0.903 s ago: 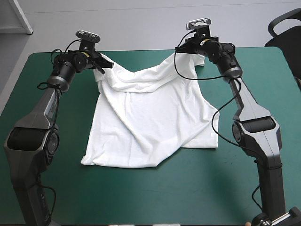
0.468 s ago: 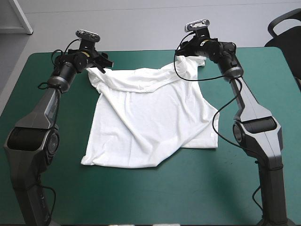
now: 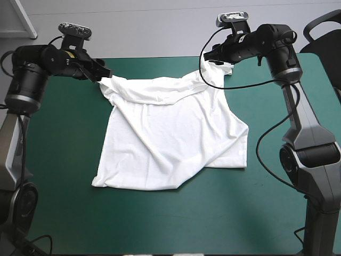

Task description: Fold the cloth

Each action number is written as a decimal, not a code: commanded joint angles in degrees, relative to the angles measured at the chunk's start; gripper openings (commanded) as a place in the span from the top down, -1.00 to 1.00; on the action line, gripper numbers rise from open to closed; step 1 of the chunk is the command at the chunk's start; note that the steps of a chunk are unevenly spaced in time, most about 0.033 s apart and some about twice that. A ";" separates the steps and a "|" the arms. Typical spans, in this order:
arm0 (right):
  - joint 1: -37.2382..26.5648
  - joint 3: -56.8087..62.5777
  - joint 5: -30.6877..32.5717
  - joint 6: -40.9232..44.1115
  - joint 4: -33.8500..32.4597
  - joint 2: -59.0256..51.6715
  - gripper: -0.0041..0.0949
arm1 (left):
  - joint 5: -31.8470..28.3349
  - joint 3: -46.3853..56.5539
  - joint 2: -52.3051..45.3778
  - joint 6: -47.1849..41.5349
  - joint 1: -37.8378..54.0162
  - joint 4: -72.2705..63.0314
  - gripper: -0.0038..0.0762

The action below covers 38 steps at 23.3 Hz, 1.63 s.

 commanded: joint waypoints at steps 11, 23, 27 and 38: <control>-0.22 10.79 0.55 3.71 -0.89 -19.77 0.08 | 13.56 5.29 -12.98 -5.25 -0.17 -1.91 -0.17; -0.22 57.00 0.55 -2.32 -2.75 -41.89 0.08 | 10.80 42.31 -25.90 -5.62 -0.17 -1.07 -0.17; -0.22 62.82 0.48 -3.63 -2.49 -42.63 0.08 | 1.37 52.60 -25.67 -4.85 -0.17 -5.13 -0.17; -0.22 62.84 0.48 -3.77 -2.49 -42.69 0.08 | -5.11 57.06 -15.26 -3.54 -0.30 -6.69 -0.17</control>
